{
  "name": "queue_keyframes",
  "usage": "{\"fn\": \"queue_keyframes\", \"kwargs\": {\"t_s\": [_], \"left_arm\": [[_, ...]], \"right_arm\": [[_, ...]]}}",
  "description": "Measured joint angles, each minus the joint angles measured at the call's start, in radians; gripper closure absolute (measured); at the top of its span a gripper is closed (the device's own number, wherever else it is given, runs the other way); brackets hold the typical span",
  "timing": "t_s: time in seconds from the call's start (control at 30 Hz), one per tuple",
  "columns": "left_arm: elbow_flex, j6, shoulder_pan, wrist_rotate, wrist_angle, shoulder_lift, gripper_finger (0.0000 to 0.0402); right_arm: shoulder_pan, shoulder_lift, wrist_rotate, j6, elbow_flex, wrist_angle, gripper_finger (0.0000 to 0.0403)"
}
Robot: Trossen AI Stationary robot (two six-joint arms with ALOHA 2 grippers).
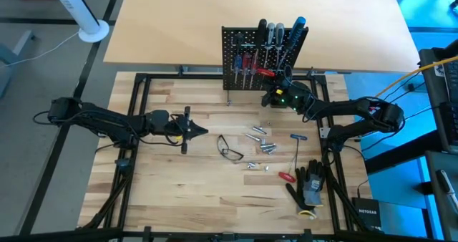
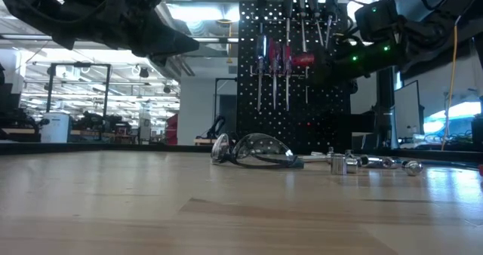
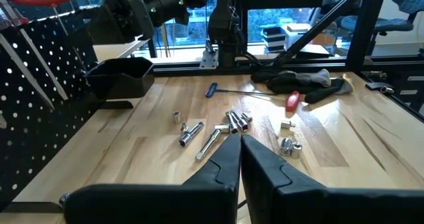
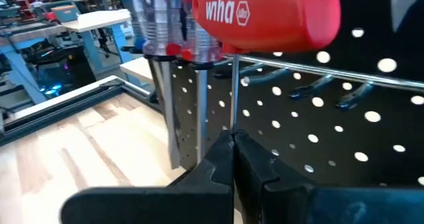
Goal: Hang tools onto peg board
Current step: Hang the red allen wrench on the peg board
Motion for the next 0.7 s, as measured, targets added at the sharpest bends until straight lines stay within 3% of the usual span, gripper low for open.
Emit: {"fn": "queue_keyframes", "kwargs": {"t_s": [0.7], "left_arm": [[0.0,0.0,0.0,0.0,0.001,0.0,0.0398]], "right_arm": [[-0.008,0.045,0.104,-0.009,0.001,0.053,0.0402]]}}
